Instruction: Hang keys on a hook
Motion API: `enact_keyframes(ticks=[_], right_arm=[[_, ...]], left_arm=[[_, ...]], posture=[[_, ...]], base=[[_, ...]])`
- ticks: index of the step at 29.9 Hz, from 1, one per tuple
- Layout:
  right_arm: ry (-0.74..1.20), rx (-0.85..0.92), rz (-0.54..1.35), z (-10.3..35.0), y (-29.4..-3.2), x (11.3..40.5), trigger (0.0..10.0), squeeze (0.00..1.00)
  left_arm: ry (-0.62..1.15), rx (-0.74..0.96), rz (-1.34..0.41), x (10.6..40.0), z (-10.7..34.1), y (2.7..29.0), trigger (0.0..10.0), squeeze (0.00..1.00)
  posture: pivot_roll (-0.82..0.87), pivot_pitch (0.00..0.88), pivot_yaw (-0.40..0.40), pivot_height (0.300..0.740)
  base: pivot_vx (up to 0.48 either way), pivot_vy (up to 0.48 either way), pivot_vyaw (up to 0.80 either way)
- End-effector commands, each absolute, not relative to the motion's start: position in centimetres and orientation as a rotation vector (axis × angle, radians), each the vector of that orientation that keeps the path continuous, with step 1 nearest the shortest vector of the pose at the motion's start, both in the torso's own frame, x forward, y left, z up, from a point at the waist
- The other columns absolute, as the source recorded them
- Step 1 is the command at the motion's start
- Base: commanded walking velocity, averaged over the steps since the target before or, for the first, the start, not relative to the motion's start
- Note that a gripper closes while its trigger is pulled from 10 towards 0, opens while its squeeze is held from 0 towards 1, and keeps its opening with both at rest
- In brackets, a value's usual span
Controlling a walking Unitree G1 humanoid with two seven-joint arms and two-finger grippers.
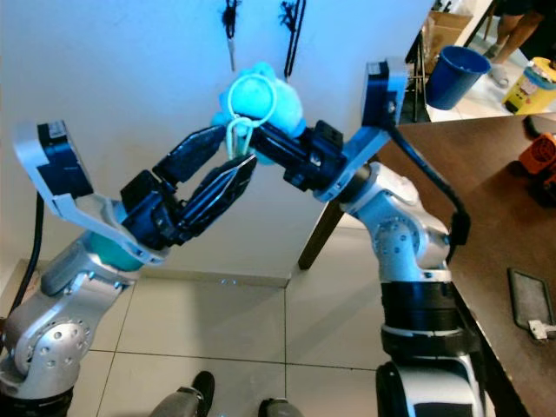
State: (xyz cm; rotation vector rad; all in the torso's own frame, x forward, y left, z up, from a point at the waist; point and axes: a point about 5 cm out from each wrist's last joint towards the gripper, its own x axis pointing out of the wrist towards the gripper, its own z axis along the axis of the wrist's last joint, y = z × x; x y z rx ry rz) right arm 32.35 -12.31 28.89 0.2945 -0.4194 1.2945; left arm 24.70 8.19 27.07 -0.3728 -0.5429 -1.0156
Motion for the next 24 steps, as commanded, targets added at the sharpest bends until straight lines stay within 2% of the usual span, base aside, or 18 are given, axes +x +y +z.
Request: enact_keyframes(ticks=[1, 19, 20, 21, 22, 24], right_arm=[[-0.427, 0.268, 1.299, 28.99, -12.31, 32.21, 0.0, 0.0], [-0.384, 0.229, 1.355, 28.19, -11.49, 31.83, 0.0, 0.0], [-0.385, 0.228, 1.356, 28.18, -11.51, 31.82, 0.0, 0.0], [-0.385, 0.228, 1.356, 28.18, -11.51, 31.82, 0.0, 0.0], [-0.386, 0.227, 1.355, 28.18, -11.54, 31.84, 0.0, 0.0], [-0.386, 0.227, 1.355, 28.18, -11.54, 31.84, 0.0, 0.0]], left_arm=[[-0.521, -0.361, -1.029, 24.73, 26.82, 7.75, 10.0, 0.0], [-0.507, -0.344, -1.014, 25.18, 26.91, 7.34, 10.0, 0.0], [-0.502, -0.332, -1.01, 25.26, 26.82, 7.27, 5.9, 0.0], [-0.502, -0.332, -1.01, 25.26, 26.82, 7.27, 5.9, 0.0], [-0.494, -0.31, -1.006, 25.35, 26.65, 7.18, 0.0, 0.0], [-0.494, -0.31, -1.006, 25.35, 26.65, 7.18, 0.0, 0.0]], posture=[[0.02, 0.123, -0.006, 0.74], [0.02, 0.12, 0.0, 0.74], [0.02, 0.116, 0.001, 0.74], [0.02, 0.116, 0.001, 0.74], [0.02, 0.116, 0.001, 0.74], [0.02, 0.116, 0.001, 0.74]], base=[[0.0, 0.0, 0.0], [0.0, 0.0, 0.0], [0.0, 0.0, 0.0], [0.0, 0.0, 0.0], [0.0, 0.0, 0.0], [0.0, 0.0, 0.0]])
